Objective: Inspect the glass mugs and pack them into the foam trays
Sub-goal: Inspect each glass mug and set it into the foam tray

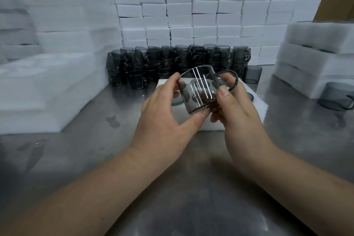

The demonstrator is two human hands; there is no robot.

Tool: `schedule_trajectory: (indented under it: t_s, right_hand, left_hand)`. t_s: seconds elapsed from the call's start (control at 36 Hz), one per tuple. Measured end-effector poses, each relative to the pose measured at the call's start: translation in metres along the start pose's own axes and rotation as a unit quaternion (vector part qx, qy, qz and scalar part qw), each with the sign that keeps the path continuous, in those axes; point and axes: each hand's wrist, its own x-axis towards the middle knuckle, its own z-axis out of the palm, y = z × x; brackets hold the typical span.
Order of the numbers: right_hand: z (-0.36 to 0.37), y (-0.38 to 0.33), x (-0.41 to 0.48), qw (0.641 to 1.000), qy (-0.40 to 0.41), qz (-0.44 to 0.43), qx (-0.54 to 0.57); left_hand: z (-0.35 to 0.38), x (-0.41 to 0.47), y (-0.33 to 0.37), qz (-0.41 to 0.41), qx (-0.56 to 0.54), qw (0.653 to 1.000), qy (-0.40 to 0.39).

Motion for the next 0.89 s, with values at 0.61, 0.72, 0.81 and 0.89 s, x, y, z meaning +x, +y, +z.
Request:
schedule_trajectory:
  t_s: [0.61,0.72,0.81,0.89]
  right_hand:
    - [-0.0008,-0.0001,0.0047,0.997,0.059,0.017,-0.056]
    - [-0.0006,0.0012,0.0063,0.997,0.068,0.019,-0.026]
    - [-0.0015,0.0018,0.0068,0.997,0.066,0.024,-0.011]
    - [-0.0009,0.0021,0.0058,0.998,0.065,0.022,-0.009]
  left_hand:
    - [0.0004,0.0014,-0.0084,0.067,0.000,0.997,0.035]
    - [0.0004,0.0007,-0.0062,0.069,0.000,0.998,0.013]
    - [-0.0008,-0.0004,-0.0047,0.073,-0.021,0.997,0.003]
    - [-0.0017,0.0000,-0.0065,0.077,-0.029,0.997,0.007]
